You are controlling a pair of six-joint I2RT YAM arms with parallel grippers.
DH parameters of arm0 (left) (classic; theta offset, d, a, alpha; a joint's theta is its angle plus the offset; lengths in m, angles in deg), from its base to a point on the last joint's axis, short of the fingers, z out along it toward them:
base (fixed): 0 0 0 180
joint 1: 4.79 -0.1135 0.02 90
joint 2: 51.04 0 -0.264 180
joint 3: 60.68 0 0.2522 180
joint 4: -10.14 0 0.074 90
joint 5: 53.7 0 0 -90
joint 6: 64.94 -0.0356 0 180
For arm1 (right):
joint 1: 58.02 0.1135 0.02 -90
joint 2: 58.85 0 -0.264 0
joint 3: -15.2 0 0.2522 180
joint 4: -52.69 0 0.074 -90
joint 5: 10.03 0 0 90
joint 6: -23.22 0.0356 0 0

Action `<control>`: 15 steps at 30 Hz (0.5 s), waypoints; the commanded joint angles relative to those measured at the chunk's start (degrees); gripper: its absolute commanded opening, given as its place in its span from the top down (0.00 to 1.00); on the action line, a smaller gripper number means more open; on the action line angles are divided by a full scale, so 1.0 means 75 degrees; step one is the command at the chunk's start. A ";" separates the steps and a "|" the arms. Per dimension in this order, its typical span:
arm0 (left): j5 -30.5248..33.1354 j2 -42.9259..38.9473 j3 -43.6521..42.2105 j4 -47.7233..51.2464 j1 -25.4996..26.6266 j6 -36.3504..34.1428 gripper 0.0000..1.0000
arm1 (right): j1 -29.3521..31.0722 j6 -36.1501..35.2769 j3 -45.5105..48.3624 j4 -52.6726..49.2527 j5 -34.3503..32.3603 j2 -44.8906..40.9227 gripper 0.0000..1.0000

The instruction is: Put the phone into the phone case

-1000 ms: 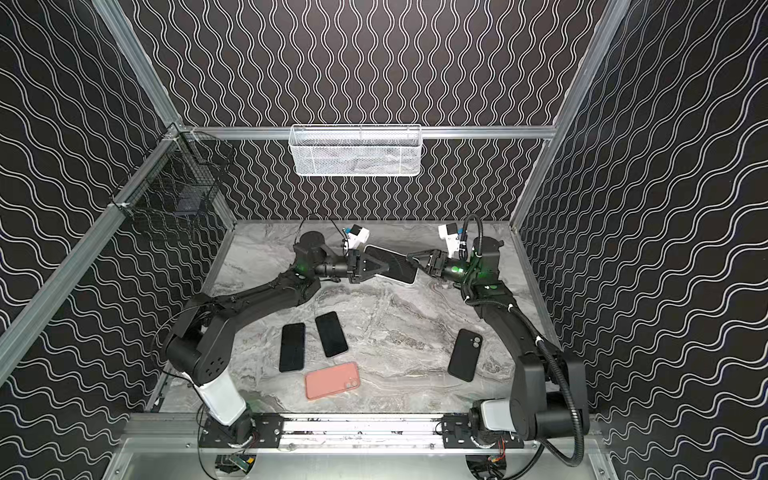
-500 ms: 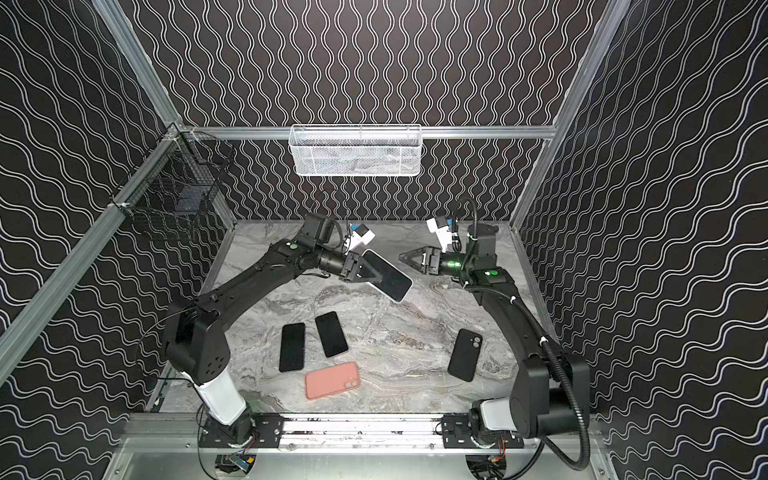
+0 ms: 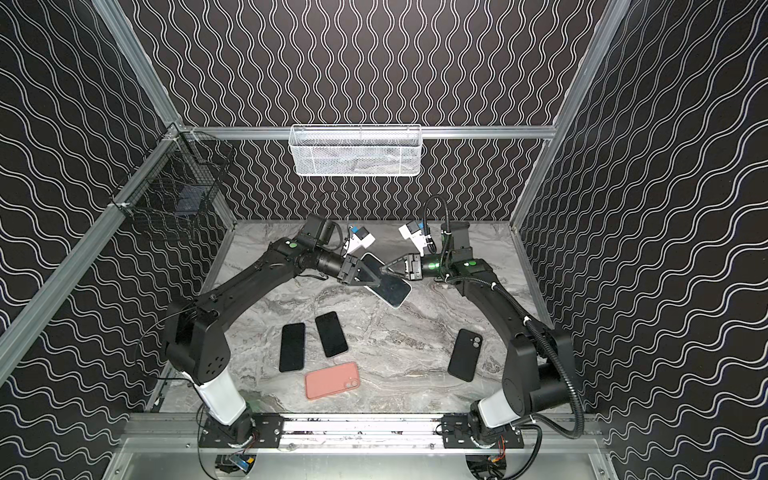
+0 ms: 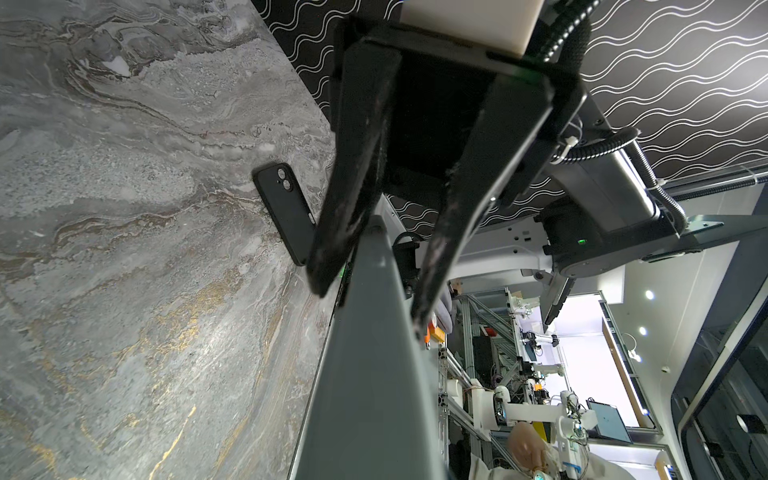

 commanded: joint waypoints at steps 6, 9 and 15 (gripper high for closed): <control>-0.0225 0.0078 -0.0062 -0.0957 -0.0014 0.0475 0.99 | 0.0048 0.0762 0.0384 0.1145 0.0335 0.0024 1.00; 0.0005 -0.0034 -0.0159 -0.1181 -0.0025 0.0614 0.73 | 0.0024 0.0997 0.0362 0.1294 0.0193 0.0018 1.00; 0.0770 -0.0699 -0.1108 -0.3145 -0.0304 0.1942 0.32 | -0.0412 0.2504 0.0741 0.2341 -0.0794 -0.0276 1.00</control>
